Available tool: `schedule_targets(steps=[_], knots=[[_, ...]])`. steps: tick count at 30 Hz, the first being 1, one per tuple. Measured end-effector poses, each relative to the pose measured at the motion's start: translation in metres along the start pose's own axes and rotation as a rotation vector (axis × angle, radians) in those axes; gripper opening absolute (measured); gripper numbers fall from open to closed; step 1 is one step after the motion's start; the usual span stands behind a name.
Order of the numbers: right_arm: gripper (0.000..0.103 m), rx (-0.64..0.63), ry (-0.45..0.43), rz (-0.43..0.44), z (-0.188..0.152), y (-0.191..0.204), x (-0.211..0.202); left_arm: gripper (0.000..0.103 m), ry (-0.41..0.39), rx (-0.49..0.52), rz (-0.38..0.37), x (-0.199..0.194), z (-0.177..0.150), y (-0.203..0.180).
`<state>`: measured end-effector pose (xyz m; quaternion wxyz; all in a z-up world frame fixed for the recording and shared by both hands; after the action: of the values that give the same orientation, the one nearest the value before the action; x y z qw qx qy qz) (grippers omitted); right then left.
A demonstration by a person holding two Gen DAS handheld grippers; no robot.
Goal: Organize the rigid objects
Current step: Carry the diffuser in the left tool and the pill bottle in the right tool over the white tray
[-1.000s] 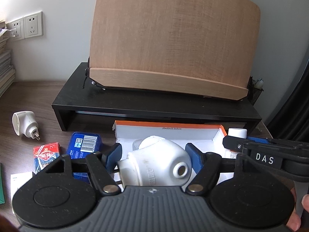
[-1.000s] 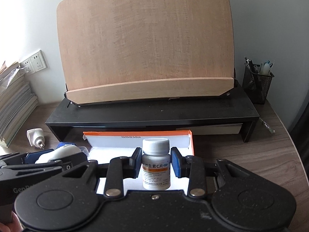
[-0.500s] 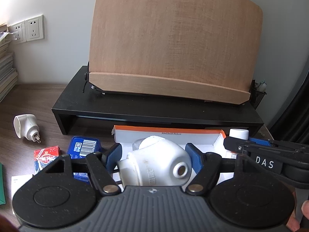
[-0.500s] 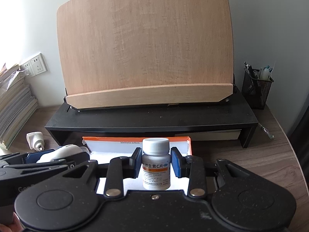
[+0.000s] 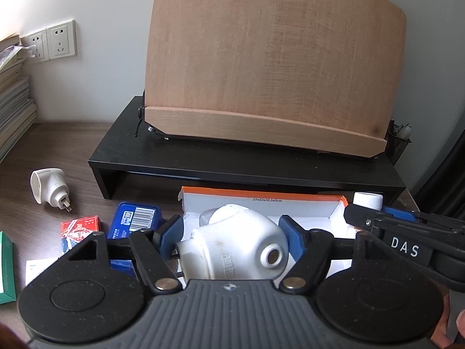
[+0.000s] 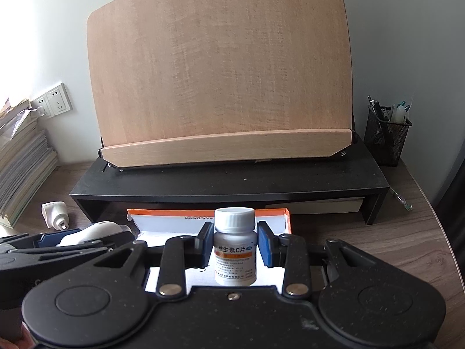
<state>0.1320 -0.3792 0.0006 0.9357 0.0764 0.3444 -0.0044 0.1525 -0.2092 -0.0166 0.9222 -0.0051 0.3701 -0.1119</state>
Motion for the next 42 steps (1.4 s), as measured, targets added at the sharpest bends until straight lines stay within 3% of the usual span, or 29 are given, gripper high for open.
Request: schedule_targets(steps=[18, 42], knots=[[0.04, -0.032, 0.025, -0.028, -0.006, 0.015, -0.007, 0.074, -0.008, -0.013, 0.019, -0.01, 0.0, 0.009], [0.041, -0.041, 0.062, -0.063, -0.009, 0.016, 0.02, 0.073, 0.033, -0.028, -0.009, 0.017, 0.001, 0.011]])
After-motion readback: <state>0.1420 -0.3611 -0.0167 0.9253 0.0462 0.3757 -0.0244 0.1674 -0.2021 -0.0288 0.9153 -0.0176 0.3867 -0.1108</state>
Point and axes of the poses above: each gripper's, at about its wrist camera, not at the fingertips, and x roughly the way its jaws point, y to its left, z to its top, the point moved 4 cm from there along x, roughly the way its jaws point
